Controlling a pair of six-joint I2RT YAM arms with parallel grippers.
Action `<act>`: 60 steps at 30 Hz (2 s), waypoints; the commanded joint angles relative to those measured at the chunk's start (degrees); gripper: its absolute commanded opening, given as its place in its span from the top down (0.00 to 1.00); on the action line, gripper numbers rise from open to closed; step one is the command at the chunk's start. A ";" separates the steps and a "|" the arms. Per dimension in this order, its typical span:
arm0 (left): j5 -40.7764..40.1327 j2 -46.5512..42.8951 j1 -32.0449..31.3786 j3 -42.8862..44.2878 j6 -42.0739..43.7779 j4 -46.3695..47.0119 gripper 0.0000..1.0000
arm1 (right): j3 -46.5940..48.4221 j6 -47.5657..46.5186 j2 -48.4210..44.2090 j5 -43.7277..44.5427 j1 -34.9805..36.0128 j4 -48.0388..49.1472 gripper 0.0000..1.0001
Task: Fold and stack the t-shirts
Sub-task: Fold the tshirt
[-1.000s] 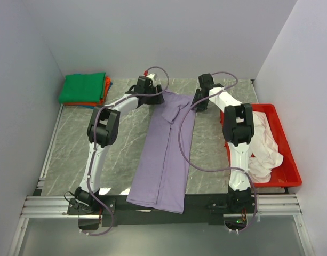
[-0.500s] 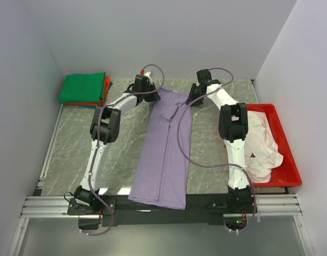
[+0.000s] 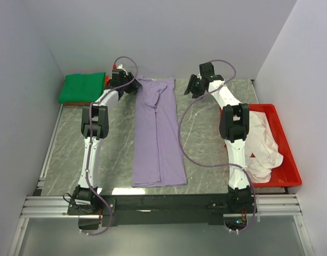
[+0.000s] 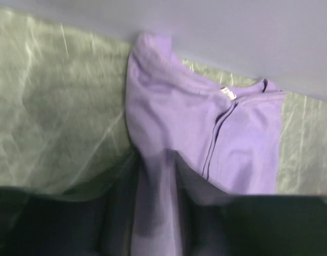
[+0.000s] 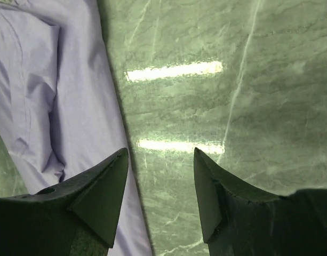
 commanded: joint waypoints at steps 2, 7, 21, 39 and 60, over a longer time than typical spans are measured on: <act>1.77 -0.32 -0.96 2.79 -0.11 1.89 0.47 | -4.62 -0.27 -6.40 0.34 -0.55 2.03 0.41; 0.63 -9.17 -0.60 -4.04 2.35 4.17 0.24 | -18.57 0.87 -15.71 0.42 0.06 7.39 0.43; -11.06 -39.94 -0.86 -40.04 -5.01 -0.92 0.28 | -52.25 4.65 -46.38 10.87 11.82 12.93 0.50; -36.28 -98.91 -22.56 -101.18 -31.65 -8.13 0.33 | -84.44 25.20 -67.15 26.34 52.25 15.05 0.57; -36.73 -102.02 -28.73 -102.59 -31.22 -8.75 0.34 | -72.75 33.92 -50.27 36.55 65.54 4.07 0.61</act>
